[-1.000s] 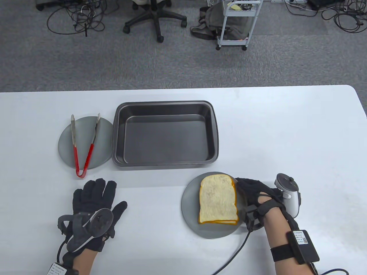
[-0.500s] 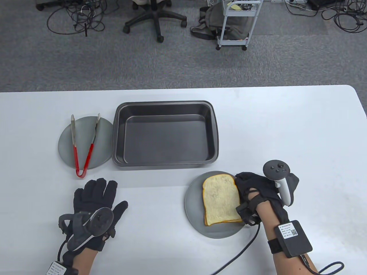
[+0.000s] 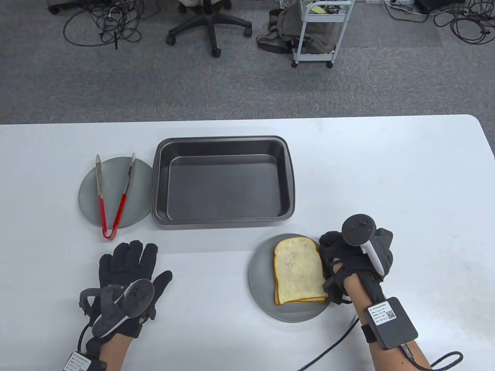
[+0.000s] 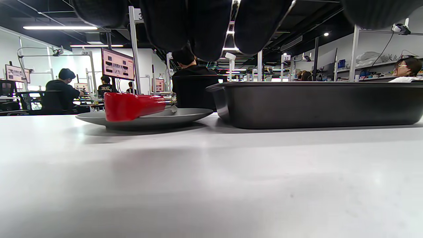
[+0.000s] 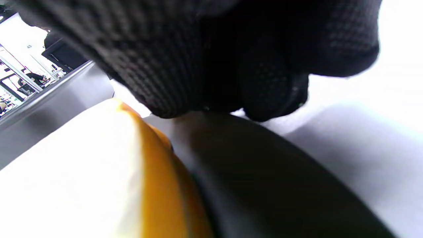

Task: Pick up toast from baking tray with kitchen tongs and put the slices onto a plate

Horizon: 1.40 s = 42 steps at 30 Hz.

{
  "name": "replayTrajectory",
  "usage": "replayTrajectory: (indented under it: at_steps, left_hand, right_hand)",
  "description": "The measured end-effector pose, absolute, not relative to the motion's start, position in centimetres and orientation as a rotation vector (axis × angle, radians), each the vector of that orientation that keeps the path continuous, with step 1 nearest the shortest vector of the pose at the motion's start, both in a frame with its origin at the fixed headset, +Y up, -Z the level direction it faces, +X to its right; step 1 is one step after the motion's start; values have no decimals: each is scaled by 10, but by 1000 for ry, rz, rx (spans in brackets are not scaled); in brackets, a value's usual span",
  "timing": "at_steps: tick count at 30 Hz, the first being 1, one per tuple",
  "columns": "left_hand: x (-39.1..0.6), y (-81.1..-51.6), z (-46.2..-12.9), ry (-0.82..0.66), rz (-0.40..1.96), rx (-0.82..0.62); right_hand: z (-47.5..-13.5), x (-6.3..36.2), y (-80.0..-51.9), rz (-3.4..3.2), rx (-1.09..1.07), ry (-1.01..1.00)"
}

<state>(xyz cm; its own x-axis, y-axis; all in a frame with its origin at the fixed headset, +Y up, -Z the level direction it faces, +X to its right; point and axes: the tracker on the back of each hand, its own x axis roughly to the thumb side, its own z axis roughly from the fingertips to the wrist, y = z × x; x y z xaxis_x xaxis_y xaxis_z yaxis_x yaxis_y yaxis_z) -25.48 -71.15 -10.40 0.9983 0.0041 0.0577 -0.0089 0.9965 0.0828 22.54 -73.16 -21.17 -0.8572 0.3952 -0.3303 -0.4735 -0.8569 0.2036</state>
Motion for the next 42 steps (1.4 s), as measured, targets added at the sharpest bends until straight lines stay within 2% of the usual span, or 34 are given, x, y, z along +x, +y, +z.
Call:
replayTrajectory:
  at_steps: [7, 16, 22, 29, 42]
  left_hand:
    - [-254, -711, -104, -58, 0, 87]
    - [-253, -711, -103, -54, -12, 101]
    - [-252, -713, -103, -55, -26, 99]
    - [-251, -713, -102, -47, -53, 107]
    - [-250, -713, -102, -18, -112, 123]
  right_hand:
    - [-198, 242, -708, 2602, -357, 263]
    - [-166, 263, -684, 2738, -238, -9]
    - [-145, 265, -683, 2879, -128, -234]
    - [-135, 259, -691, 2989, -109, -385]
    - [-134, 258, -702, 3094, -135, -382]
